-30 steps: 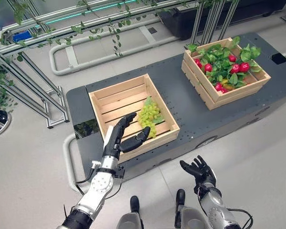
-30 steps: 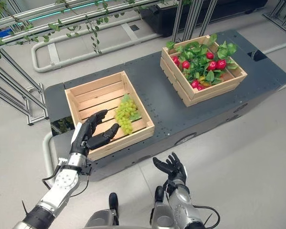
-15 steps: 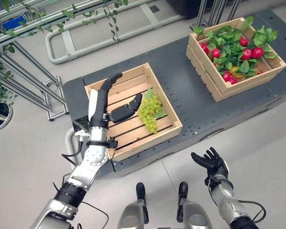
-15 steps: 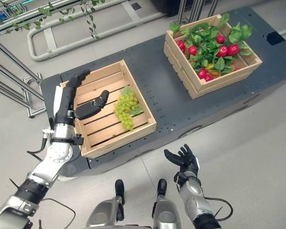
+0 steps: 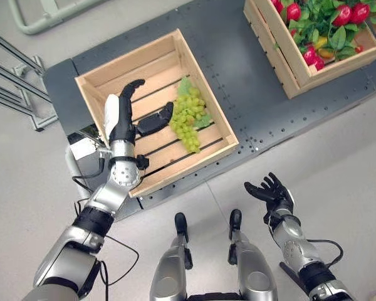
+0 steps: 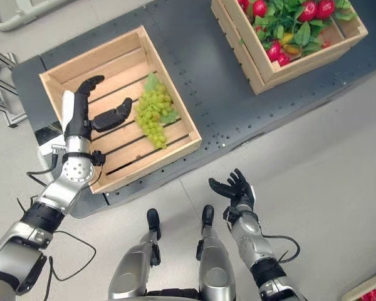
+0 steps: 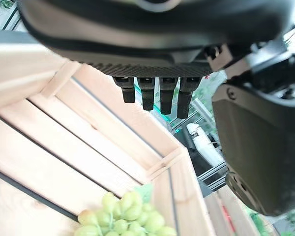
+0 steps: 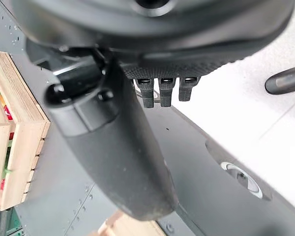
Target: Pick up the fruits from the basket on one side to the basket on the other side
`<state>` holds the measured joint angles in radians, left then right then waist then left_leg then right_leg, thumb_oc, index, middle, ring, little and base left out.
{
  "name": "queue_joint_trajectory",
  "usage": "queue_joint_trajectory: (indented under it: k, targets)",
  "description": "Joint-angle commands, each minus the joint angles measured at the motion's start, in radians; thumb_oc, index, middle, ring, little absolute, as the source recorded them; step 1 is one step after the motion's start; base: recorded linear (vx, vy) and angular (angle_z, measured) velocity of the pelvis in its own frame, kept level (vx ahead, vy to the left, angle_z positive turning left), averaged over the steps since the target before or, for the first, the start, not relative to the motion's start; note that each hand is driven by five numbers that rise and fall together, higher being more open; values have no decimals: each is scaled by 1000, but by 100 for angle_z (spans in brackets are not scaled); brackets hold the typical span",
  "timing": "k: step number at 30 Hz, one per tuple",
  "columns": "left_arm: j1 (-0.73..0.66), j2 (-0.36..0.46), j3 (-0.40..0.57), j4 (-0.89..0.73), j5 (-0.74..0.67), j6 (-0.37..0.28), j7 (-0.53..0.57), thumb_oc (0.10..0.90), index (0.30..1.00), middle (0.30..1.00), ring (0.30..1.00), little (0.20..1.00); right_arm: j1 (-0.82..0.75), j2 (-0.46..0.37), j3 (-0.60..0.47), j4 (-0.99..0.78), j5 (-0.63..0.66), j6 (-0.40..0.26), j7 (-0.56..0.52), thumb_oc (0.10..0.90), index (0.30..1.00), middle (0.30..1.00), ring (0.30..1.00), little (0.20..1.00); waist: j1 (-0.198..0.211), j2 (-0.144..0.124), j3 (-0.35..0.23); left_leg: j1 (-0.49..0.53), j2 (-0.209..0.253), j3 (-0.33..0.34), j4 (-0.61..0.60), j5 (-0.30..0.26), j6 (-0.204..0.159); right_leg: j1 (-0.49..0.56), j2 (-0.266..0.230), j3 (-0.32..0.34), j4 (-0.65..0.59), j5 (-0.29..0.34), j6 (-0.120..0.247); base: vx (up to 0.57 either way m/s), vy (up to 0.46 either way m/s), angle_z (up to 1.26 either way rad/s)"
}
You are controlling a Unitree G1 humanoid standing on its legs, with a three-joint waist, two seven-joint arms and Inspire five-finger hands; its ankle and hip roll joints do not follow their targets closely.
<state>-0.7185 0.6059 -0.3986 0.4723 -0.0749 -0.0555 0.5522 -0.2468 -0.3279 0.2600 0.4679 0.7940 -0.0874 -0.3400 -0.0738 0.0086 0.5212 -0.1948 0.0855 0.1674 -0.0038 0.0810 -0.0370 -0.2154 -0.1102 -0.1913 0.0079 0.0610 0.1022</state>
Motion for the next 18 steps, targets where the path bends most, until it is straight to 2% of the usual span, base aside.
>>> queue_joint_trajectory:
  k: [1,5,8,18]
  targets:
    - [-160,65,20,-12,1,-20,46,800,900,900,900,900,-29,-43,22,-88,23,-28,-51,800,900,900,900,900,-28,-26,-1,-108,-8,-7,170,-81,-10,-71,-9,28,210,-137,-64,5,2,-5]
    - [-232,54,-24,58,-7,-2,52,800,900,900,900,900,-54,-40,39,-90,19,-29,-66,800,900,900,900,900,-38,-37,-1,-159,-7,2,188,-83,-8,-133,-5,37,236,-138,-63,9,-6,-3]
    - [-289,46,-56,102,-21,35,48,800,900,900,900,900,-66,-30,53,-89,29,-41,-78,800,900,900,900,900,-41,-56,-1,-186,-9,6,188,-82,-6,-164,-4,37,237,-133,-59,34,-37,-2]
    - [-337,4,-96,195,-5,76,20,800,900,900,900,900,-108,-11,63,-74,45,-58,-117,800,900,900,900,900,-43,-79,-1,-248,-11,10,190,-80,-4,-242,-5,34,256,-126,-50,7,-7,0]
